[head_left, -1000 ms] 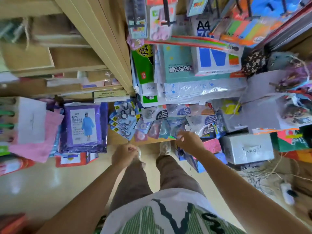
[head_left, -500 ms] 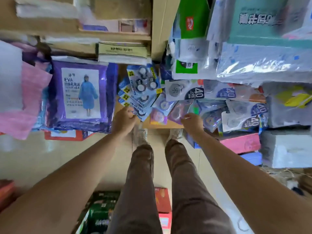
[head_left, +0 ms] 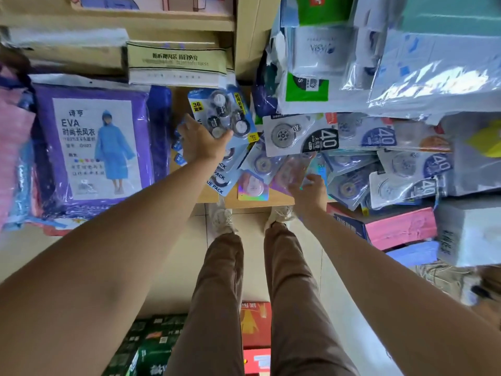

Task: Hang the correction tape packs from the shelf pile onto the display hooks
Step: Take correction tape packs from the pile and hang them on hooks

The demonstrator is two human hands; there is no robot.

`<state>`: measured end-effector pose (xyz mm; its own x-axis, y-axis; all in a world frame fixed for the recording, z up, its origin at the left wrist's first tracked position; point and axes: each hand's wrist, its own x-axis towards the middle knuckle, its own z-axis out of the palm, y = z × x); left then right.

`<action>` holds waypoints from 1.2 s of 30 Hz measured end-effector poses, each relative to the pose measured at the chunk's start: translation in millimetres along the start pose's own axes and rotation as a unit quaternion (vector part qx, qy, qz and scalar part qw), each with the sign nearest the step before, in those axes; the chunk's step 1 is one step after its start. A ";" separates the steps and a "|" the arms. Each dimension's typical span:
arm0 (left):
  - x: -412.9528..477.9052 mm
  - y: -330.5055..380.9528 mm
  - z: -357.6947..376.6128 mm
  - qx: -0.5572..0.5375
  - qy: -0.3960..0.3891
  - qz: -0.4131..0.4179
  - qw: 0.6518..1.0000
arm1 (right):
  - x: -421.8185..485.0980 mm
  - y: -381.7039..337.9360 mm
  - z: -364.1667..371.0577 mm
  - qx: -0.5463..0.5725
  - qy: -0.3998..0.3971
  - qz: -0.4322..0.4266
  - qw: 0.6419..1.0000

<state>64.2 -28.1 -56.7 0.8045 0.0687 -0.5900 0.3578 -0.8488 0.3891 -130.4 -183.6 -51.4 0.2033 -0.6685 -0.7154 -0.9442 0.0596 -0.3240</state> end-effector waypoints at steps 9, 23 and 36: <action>-22.8 -49.7 -19.7 -0.168 0.014 -0.027 0.985 | 3.4 -11.0 0.8 0.121 -0.068 0.043 0.989; -122.3 -82.1 -46.7 -0.161 -0.012 0.030 0.986 | -26.6 -8.3 -14.0 0.092 -0.130 0.104 0.982; -207.2 -2.3 -145.7 -0.045 -0.085 0.204 0.974 | -136.9 7.1 -159.2 0.088 -0.066 -0.067 0.992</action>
<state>-34.2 36.0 167.7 0.8010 -0.3590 -0.4791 0.0711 -0.7375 0.6716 -206.3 -209.7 142.8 0.3673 -0.5763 -0.7300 -0.8489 0.1131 -0.5164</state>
